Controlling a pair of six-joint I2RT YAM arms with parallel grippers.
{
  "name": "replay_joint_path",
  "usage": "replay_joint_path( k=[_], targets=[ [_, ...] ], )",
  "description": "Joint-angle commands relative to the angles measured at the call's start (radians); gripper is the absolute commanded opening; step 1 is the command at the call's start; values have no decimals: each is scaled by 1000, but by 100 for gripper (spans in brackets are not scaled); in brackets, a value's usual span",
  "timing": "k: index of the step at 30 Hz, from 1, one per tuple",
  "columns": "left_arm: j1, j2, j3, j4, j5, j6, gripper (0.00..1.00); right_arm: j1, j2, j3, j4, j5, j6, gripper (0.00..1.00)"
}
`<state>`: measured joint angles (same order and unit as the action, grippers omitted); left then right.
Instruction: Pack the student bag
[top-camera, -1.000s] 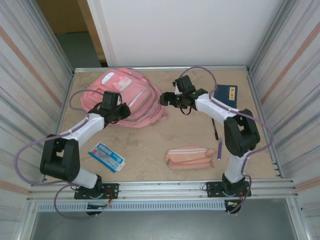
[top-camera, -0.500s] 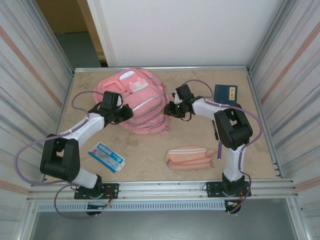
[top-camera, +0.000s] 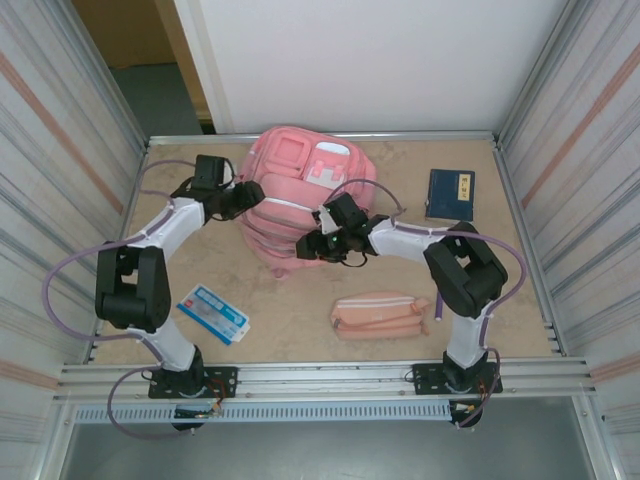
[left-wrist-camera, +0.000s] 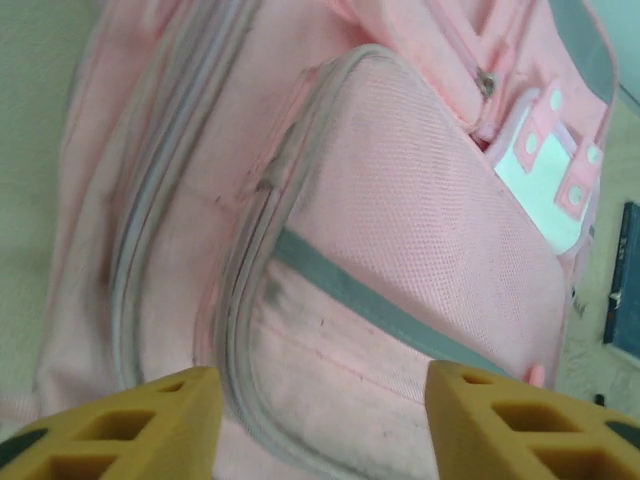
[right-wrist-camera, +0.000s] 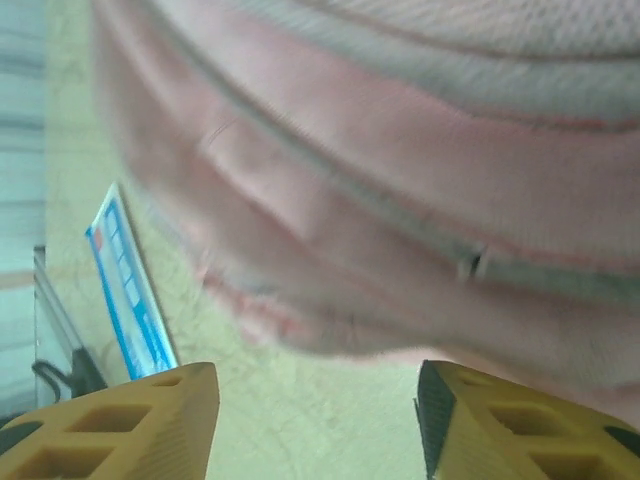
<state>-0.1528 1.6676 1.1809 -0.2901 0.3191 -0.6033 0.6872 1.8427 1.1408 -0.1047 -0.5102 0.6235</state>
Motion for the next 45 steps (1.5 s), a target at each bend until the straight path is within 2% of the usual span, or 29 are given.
replay_joint_path(
  k=[1,6,9,11,14,18,24,28,34,35,36,42,45],
  targets=[
    [5,-75,-43,-96,20,-4,63,-37,-165,-28,-80,29,-161,60],
    [-107,-201,-124,-87,-45,-23,80,-217,-290,-126,-121,145,-255,63],
    [-195,-214,-121,-87,-83,-50,80,-307,-290,-118,-164,230,-336,64],
    [-252,-213,-121,-86,-122,-79,80,-347,-256,-91,-188,259,-391,65],
    [-342,-241,-181,-19,-247,-93,80,-368,-158,-14,-226,335,-492,70],
    [-371,-231,-185,-3,-230,-105,80,-371,-26,98,-293,391,-584,71],
    [-379,-175,-139,-8,-222,-161,80,-399,63,177,-292,303,-592,72],
    [-380,-143,-130,17,-278,-196,80,-425,91,184,-259,221,-545,72],
    [-379,-85,-120,28,-384,-308,79,-433,142,256,-294,201,-571,73],
    [-379,-70,-114,41,-399,-313,79,-433,155,272,-305,182,-583,80],
    [-378,-57,-102,39,-411,-324,79,-434,162,280,-310,162,-594,81],
    [-351,7,-49,39,-445,-414,77,-434,213,318,-322,36,-610,79],
    [-348,15,-70,91,-495,-438,72,-431,232,317,-326,10,-604,78]
  ],
)
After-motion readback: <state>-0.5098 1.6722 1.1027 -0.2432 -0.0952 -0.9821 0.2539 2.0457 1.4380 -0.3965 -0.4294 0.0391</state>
